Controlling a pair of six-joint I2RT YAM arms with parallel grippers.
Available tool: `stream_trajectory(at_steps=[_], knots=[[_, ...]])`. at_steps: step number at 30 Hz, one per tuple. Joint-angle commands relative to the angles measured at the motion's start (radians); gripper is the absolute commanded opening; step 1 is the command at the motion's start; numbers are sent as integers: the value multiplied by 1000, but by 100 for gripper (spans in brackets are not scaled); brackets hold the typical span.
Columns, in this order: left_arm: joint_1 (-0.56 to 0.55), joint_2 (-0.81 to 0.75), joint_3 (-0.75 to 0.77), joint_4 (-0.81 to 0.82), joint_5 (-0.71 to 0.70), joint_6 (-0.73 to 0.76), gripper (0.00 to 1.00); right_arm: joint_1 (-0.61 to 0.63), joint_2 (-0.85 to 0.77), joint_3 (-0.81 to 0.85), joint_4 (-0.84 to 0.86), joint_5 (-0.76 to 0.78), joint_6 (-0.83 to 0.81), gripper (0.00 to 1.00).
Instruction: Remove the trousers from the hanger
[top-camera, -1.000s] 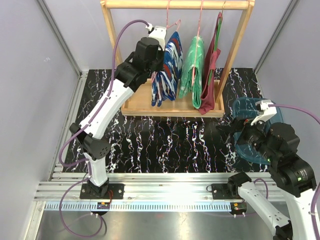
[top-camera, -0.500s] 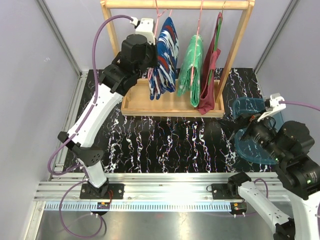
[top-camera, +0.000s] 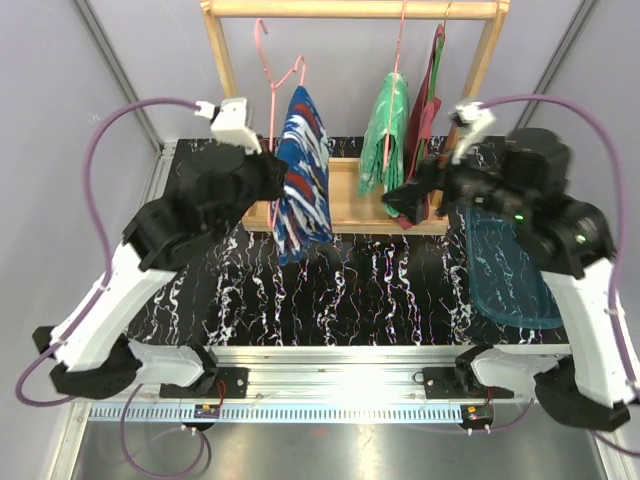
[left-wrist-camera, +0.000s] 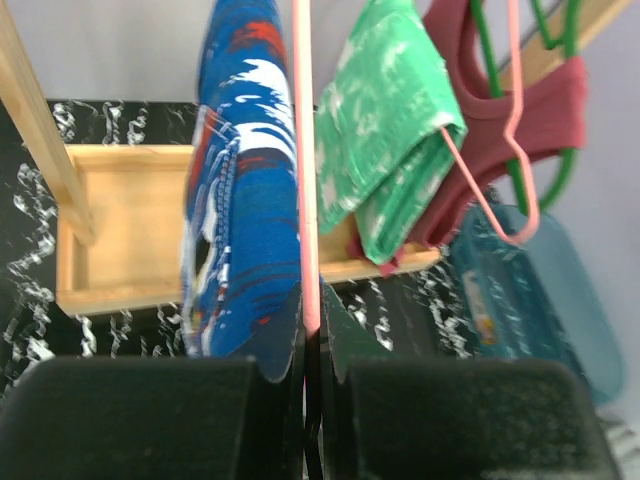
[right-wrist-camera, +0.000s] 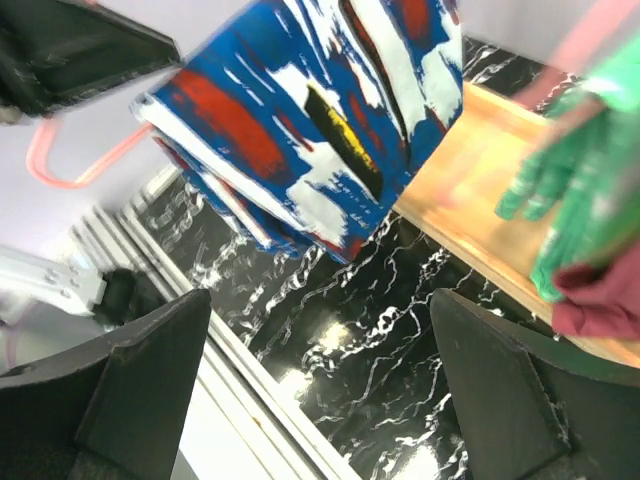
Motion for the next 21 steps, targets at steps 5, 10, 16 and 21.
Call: stream_trajectory(at_steps=[5, 10, 16, 21], knots=[[-114, -153, -83, 171, -207, -174, 0, 499, 108, -8, 213, 454, -123, 99], [-137, -166, -89, 156, -209, -230, 0, 717, 51, -325, 578, 739, -234, 99], [-148, -163, -77, 162, -168, -269, 0, 768, 47, -553, 960, 886, -261, 99], [-150, -156, -71, 171, -146, -280, 0, 768, 80, -626, 1091, 939, -304, 98]])
